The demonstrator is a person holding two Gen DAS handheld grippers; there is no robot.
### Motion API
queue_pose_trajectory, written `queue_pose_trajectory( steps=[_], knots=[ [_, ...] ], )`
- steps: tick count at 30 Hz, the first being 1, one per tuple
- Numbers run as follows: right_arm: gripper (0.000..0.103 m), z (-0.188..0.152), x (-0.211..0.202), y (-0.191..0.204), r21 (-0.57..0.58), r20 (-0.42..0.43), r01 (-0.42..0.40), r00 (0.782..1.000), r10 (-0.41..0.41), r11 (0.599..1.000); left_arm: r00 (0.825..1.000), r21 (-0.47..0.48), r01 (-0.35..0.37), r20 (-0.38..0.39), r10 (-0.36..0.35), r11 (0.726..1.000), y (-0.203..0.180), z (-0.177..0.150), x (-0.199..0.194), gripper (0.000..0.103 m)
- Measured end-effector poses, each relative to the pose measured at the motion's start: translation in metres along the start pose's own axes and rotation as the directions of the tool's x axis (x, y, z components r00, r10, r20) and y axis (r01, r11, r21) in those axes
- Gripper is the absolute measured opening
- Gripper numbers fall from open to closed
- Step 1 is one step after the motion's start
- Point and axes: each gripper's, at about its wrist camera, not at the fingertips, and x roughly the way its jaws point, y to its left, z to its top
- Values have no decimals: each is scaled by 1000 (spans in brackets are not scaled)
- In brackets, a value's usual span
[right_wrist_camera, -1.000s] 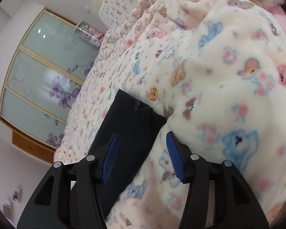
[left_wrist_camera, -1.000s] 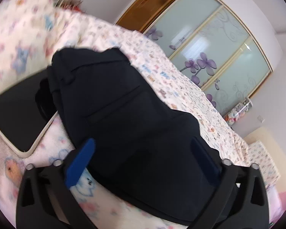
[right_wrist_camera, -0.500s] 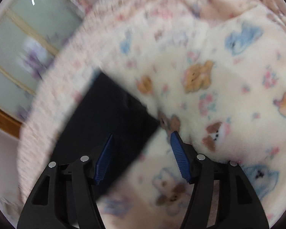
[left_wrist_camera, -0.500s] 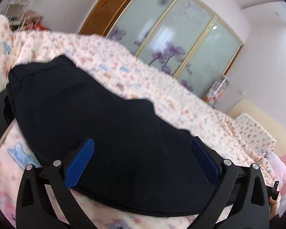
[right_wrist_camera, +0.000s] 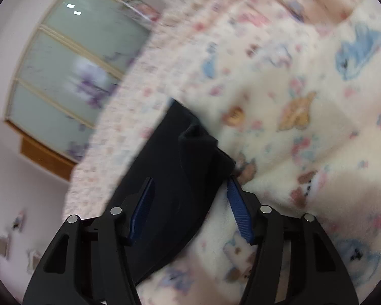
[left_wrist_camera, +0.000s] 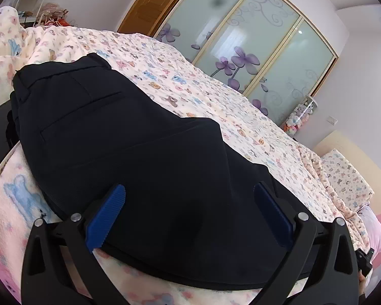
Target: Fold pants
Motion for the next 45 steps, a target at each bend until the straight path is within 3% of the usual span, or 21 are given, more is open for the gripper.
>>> queue_pose_trajectory(
  steps=[3,5,9,13,16,19,21,22,26,30,36,40,43,45],
  knots=[
    [61,-2,-6,11,-92,14,-47,999,48,995,1000,1,-3,0,3,1000,0,0,1,101],
    [61,-1,-3,12,-113,7,8,1000,-7,994,1000,0,-2,-1,2,1000,0,0,0,101],
    [54,5,3,-1,3,1,155,988,-155,988,1000,0,-3,-1,3,1000,0,0,1,101],
    [58,8,22,9,7,-27,247,969,-247,969,1000,3,-6,-5,6,1000,0,-1,1,101],
    [62,5,31,20,-44,-3,224,975,-224,974,1000,2,-6,-7,6,1000,0,-2,1,101],
    [62,5,17,36,-102,36,70,997,-67,992,1000,-2,-3,-6,3,1000,0,-3,1,101],
    [62,6,15,48,-137,28,-47,998,51,989,1000,-5,-4,-7,4,1000,0,-3,2,101],
    [62,4,15,52,-140,23,-66,997,70,988,1000,-5,-7,-7,7,1000,0,-3,2,101],
    [62,5,19,37,-69,35,143,989,-141,987,1000,-6,-6,-8,6,1000,-1,-4,2,101],
    [56,2,22,12,10,-26,189,982,-189,982,1000,-16,3,-8,-3,1000,0,-4,1,101],
    [47,0,16,-8,174,2,128,992,-130,976,1000,-14,-1,-8,1,1000,-1,-4,0,101],
    [20,-13,8,-14,166,21,82,996,-87,983,1000,-16,-1,-9,0,1000,-1,-5,0,101],
    [15,-16,-2,-13,157,58,23,998,-33,987,1000,-22,4,-9,-5,1000,-1,-5,0,101],
    [14,-16,-10,0,89,105,13,994,-22,996,1000,-27,7,-9,-7,1000,-1,-5,0,101]
  ],
)
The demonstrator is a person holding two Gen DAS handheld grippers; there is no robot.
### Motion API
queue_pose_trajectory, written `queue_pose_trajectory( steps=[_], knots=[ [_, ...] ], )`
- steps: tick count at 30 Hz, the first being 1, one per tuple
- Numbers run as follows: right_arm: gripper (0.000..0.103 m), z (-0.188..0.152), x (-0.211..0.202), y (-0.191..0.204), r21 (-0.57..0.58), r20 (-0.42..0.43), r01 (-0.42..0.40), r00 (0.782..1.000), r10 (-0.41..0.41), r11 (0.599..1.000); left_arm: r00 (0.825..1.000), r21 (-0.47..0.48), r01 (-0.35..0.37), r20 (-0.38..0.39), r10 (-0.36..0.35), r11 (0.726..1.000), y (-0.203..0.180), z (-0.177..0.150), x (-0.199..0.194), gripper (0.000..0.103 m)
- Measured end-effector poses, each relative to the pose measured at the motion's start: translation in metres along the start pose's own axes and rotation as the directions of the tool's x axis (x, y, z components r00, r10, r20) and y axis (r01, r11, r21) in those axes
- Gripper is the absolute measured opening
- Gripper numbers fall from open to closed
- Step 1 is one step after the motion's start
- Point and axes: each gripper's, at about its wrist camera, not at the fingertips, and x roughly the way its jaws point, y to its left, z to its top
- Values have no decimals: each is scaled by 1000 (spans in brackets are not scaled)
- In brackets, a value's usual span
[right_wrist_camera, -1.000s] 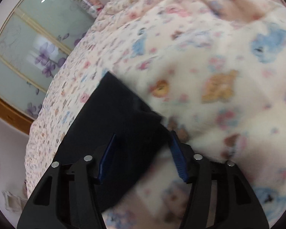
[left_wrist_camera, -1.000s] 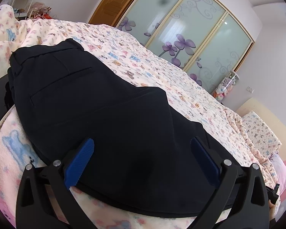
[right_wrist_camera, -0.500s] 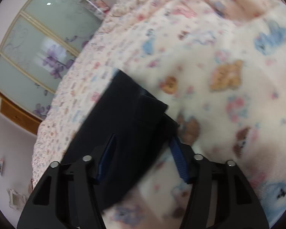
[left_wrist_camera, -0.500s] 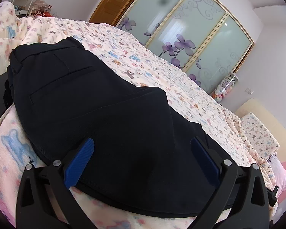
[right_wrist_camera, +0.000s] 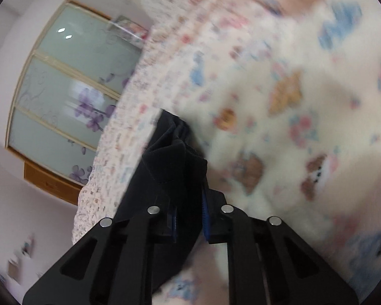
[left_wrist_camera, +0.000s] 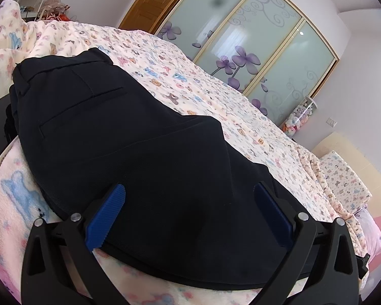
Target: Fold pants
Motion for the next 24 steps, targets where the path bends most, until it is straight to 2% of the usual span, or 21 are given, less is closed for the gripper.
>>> queue_pose_trajectory(
  steps=[2,5,9,12,14,16,18,20,22,24],
  knots=[
    [14,-2,-10,22,-99,53,2,999,3,995,1000,-4,2,0,-2,1000,1,0,-1,101],
    [14,-12,-27,68,-269,123,-10,991,45,963,1000,-20,8,2,-8,1000,2,0,-2,101],
    [14,-38,-36,145,-441,103,-86,984,146,893,1000,-47,14,8,-14,999,4,1,-2,101],
    [14,-80,-37,213,-551,28,-196,967,253,811,1000,-61,16,10,-16,998,4,0,-3,101],
    [14,-115,-26,254,-600,-65,-282,950,306,749,1000,-66,17,10,-16,998,4,0,-3,101],
    [14,-162,-8,286,-634,-183,-364,928,325,682,1000,-68,17,9,-16,998,4,0,-3,101],
    [14,-207,14,301,-667,-286,-403,915,285,627,1000,-72,21,6,-20,997,4,1,-4,101],
    [14,-261,48,303,-711,-382,-402,910,162,577,1000,-81,29,5,-29,996,5,1,-4,101],
    [14,-301,76,293,-734,-442,-389,896,42,557,999,-89,36,1,-36,995,6,1,-5,101],
    [14,-316,79,287,-749,-432,-371,902,20,548,999,-102,47,-3,-48,994,8,2,-7,101]
  ],
)
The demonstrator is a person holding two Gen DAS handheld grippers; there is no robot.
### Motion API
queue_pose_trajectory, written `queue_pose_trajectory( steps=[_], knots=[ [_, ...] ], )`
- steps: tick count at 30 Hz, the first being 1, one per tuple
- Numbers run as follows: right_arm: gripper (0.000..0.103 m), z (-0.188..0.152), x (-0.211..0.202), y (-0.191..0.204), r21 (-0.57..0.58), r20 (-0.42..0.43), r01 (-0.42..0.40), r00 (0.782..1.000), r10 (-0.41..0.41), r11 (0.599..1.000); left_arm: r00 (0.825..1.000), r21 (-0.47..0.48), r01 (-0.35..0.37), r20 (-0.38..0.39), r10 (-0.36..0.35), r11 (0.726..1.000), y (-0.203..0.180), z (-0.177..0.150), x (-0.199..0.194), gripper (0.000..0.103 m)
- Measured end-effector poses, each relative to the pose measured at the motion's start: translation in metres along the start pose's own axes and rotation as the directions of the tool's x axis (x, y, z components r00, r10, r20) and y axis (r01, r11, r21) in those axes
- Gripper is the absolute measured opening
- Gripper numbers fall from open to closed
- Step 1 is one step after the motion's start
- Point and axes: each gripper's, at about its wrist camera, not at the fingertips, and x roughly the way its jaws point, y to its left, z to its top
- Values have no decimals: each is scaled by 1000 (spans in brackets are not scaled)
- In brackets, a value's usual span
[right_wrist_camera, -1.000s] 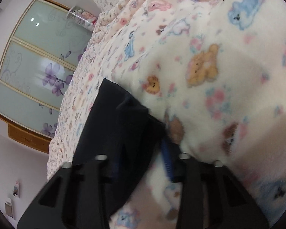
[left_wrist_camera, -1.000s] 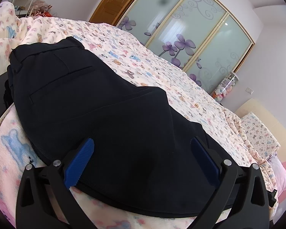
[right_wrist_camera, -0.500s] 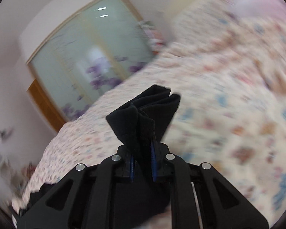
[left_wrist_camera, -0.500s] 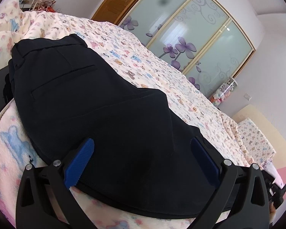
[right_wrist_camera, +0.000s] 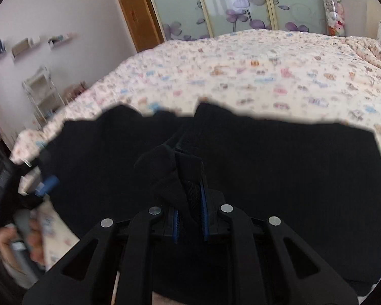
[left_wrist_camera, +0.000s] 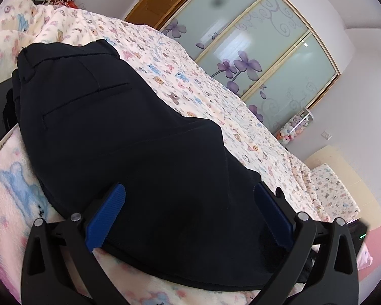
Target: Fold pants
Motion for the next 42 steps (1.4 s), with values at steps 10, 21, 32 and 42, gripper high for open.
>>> queue_pose_trajectory(
  steps=[10,21,32,42],
  knots=[
    [54,-29,-20,55,-373,-125,-53,992,6,926,1000,-33,14,-5,-14,999,2,0,-3,101],
    [66,-20,11,49,-274,-172,-94,984,48,957,1000,-54,25,-4,-25,998,5,0,-5,101],
    [66,-25,14,53,-273,-223,-117,973,55,955,998,-84,68,-3,-68,994,8,3,-8,101],
    [73,-17,-11,48,-182,-176,-163,976,132,970,990,-230,135,-16,-143,964,33,10,-49,101]
  ],
)
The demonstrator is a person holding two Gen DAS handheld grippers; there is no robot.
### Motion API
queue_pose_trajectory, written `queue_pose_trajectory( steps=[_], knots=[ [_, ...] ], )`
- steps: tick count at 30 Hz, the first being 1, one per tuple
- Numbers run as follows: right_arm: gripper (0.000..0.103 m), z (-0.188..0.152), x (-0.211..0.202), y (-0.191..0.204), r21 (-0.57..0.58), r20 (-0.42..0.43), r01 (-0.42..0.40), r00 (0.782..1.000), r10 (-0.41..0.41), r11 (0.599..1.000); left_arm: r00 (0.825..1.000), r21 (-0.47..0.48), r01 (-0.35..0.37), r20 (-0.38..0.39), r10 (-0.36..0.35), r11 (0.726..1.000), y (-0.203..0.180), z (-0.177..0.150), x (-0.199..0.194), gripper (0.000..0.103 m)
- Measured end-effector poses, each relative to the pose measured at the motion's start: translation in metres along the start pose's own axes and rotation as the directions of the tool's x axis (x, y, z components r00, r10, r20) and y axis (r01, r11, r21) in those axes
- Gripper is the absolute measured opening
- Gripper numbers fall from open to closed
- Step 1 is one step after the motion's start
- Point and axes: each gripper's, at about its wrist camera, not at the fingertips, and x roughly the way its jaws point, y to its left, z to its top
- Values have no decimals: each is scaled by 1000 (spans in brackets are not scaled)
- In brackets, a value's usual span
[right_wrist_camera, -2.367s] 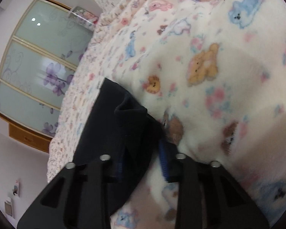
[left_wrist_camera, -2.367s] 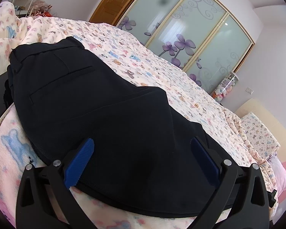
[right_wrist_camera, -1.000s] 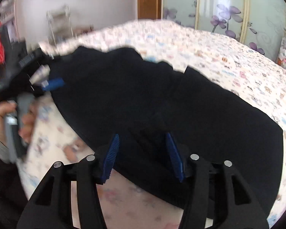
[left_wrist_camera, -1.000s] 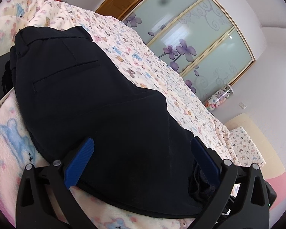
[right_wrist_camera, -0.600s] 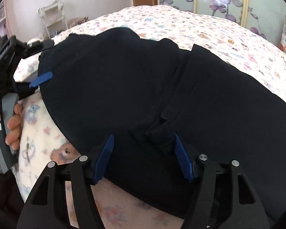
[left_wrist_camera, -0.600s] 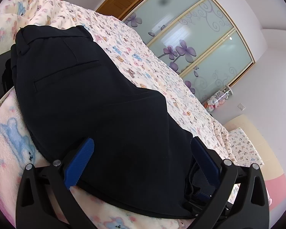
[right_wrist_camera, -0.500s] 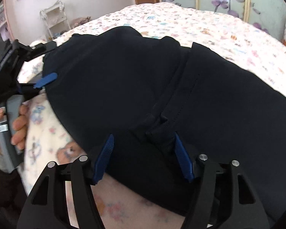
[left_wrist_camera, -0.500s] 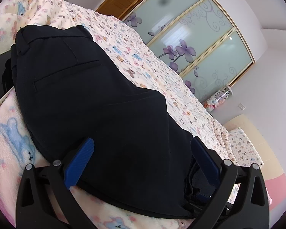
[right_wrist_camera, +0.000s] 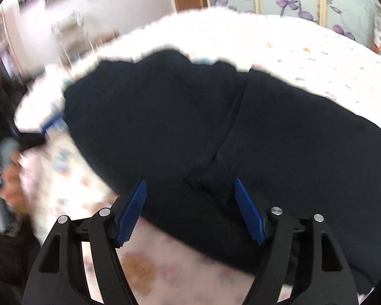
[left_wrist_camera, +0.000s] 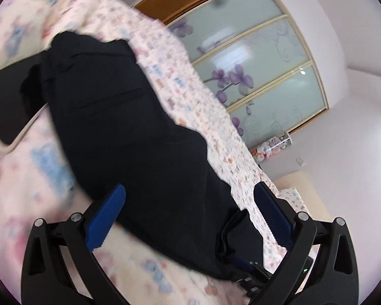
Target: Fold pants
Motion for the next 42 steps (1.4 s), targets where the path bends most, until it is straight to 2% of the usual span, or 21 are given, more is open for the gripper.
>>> queue_pose_trajectory(
  steps=[2,4,9,11,15,17,19,21,25,29,32,34,36,39,42],
  knots=[
    [75,-2,-26,-7,43,62,-41,997,38,998,999,-33,-24,-35,23,999,10,-2,-5,101],
    [84,-9,-50,-18,90,106,-89,991,80,992,997,-84,-31,-75,24,996,21,-3,-5,101],
    [84,-30,-79,-45,187,211,-167,969,127,968,993,-182,-48,-114,27,982,31,10,7,101],
    [84,-35,-81,-58,246,237,-197,962,138,949,988,-259,-82,-148,44,962,40,19,18,101],
    [84,-38,-79,-66,274,239,-215,959,150,937,975,-403,-138,-216,53,905,53,33,27,101],
    [84,-40,-83,-67,268,245,-220,957,154,938,974,-442,-112,-226,10,890,51,36,28,101],
    [84,-41,-85,-68,262,247,-222,956,157,939,973,-435,-79,-230,-26,897,42,29,25,101],
    [84,-40,-87,-66,246,247,-212,957,150,946,963,-428,-40,-257,-79,903,29,15,24,101],
    [84,-41,-88,-64,237,245,-217,957,158,947,941,-446,-42,-319,-115,894,27,-2,41,101],
    [85,-42,-89,-59,210,234,-199,961,148,957,947,-487,-84,-310,-83,869,39,-1,53,101],
    [85,-43,-90,-56,195,229,-182,964,136,964,953,-544,-101,-293,-76,833,48,4,54,101],
    [85,-44,-90,-57,199,228,-185,964,138,962,953,-555,-113,-296,-69,824,50,12,55,101],
    [85,-44,-91,-58,201,231,-185,963,137,962,955,-536,-112,-292,-58,837,44,20,54,101],
    [85,-45,-95,-58,197,240,-189,961,139,962,961,-463,-102,-274,-33,880,31,33,51,101],
    [85,-45,-96,-58,192,239,-186,961,137,964,968,-422,-48,-244,-63,906,23,41,50,101]
  ],
)
